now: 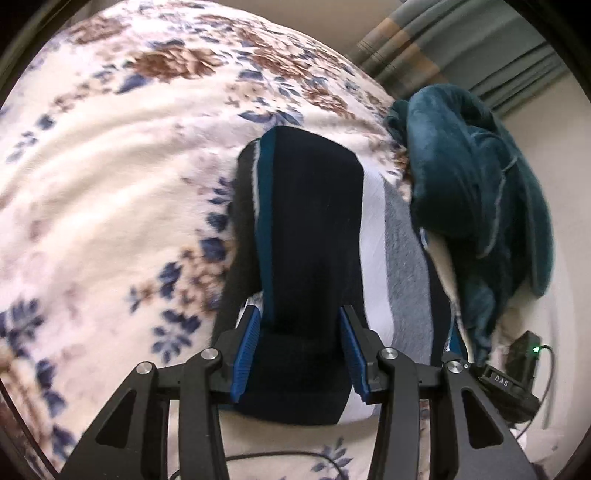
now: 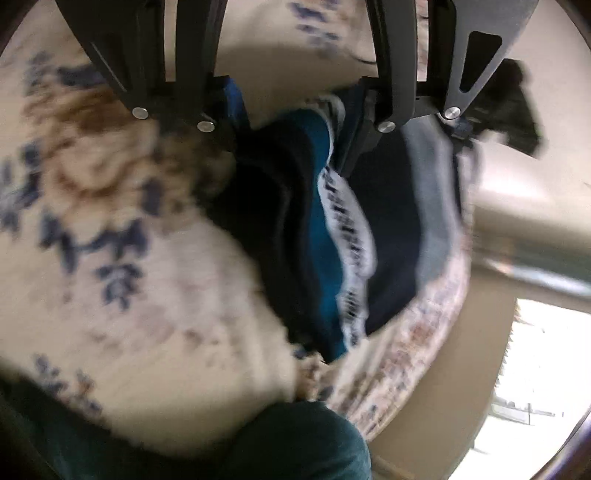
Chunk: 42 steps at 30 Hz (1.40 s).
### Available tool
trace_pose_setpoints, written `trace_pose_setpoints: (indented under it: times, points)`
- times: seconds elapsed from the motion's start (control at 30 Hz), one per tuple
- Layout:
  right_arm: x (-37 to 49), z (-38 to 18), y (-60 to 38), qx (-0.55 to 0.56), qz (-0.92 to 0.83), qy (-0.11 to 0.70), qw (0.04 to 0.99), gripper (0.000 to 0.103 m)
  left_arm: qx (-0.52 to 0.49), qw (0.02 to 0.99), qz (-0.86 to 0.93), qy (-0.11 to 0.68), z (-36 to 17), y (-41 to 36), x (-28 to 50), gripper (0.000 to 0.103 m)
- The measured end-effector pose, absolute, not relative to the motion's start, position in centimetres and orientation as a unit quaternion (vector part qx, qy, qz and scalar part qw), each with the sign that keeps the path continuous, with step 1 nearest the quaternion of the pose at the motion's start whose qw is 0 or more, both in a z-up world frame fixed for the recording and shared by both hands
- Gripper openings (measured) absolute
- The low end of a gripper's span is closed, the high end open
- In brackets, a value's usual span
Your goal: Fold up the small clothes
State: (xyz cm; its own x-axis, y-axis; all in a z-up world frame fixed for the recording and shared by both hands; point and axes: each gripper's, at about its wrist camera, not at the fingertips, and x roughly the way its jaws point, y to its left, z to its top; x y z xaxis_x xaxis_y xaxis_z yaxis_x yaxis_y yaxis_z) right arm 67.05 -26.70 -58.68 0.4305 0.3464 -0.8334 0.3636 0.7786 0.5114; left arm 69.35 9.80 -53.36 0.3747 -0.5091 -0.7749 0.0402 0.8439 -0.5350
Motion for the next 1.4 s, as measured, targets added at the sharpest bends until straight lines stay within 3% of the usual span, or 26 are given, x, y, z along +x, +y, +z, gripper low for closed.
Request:
trace_pose_setpoints:
  times: [0.03,0.07,0.1,0.13,0.17,0.23,0.27,0.3,0.33,0.37,0.6,1.1,1.4]
  points:
    - [67.0,-58.7,-26.5,0.307,-0.017,0.541,0.783,0.045,-0.205,0.807,-0.158,0.531,-53.0,9.6,68.8,0.041]
    - [66.6,-58.8,-26.7,0.286,-0.026,0.548,0.786,0.045,-0.186,0.816,-0.144,0.528,-52.5,9.1,68.2,0.051]
    - [65.8,-58.8,-26.9,0.260,-0.038,0.557,0.788,0.045,-0.163,0.823,-0.130,0.528,-52.1,8.5,67.7,0.063]
    - [65.5,-58.5,-26.8,0.237,-0.049,0.564,0.790,0.045,-0.143,0.828,-0.116,0.530,-52.0,8.2,67.4,0.089]
    - [64.7,-58.1,-26.7,0.221,-0.055,0.568,0.791,0.045,-0.120,0.834,-0.099,0.530,-51.5,7.6,66.8,0.099]
    - [64.4,-56.3,-25.6,0.171,-0.081,0.574,0.797,0.047,-0.101,0.840,-0.083,0.526,-50.8,7.1,65.8,0.100]
    - [64.0,-55.5,-25.2,0.148,-0.089,0.576,0.799,0.060,-0.092,0.842,-0.074,0.526,-50.3,6.8,65.4,0.100]
    - [63.8,-54.4,-24.4,0.118,-0.097,0.580,0.800,0.087,-0.085,0.845,-0.062,0.525,-49.7,6.5,64.8,0.100]
    - [63.8,-53.8,-23.9,0.101,-0.103,0.582,0.801,0.099,-0.082,0.847,-0.055,0.523,-49.3,6.4,64.6,0.100]
    - [63.6,-52.8,-23.3,0.081,-0.113,0.577,0.805,0.103,-0.077,0.849,-0.048,0.521,-48.8,6.2,64.1,0.100]
    - [59.9,-44.1,-20.3,-0.008,-0.151,0.539,0.828,0.103,-0.049,0.854,-0.028,0.517,-42.3,5.2,60.3,0.101]
    - [43.1,-20.0,-17.7,-0.030,-0.159,0.439,0.884,0.103,-0.023,0.897,-0.032,0.441,-21.6,3.3,45.1,0.101]
    - [31.6,-7.5,-16.8,-0.031,-0.139,0.380,0.914,0.103,-0.013,0.918,-0.036,0.395,-12.8,2.3,36.4,0.101]
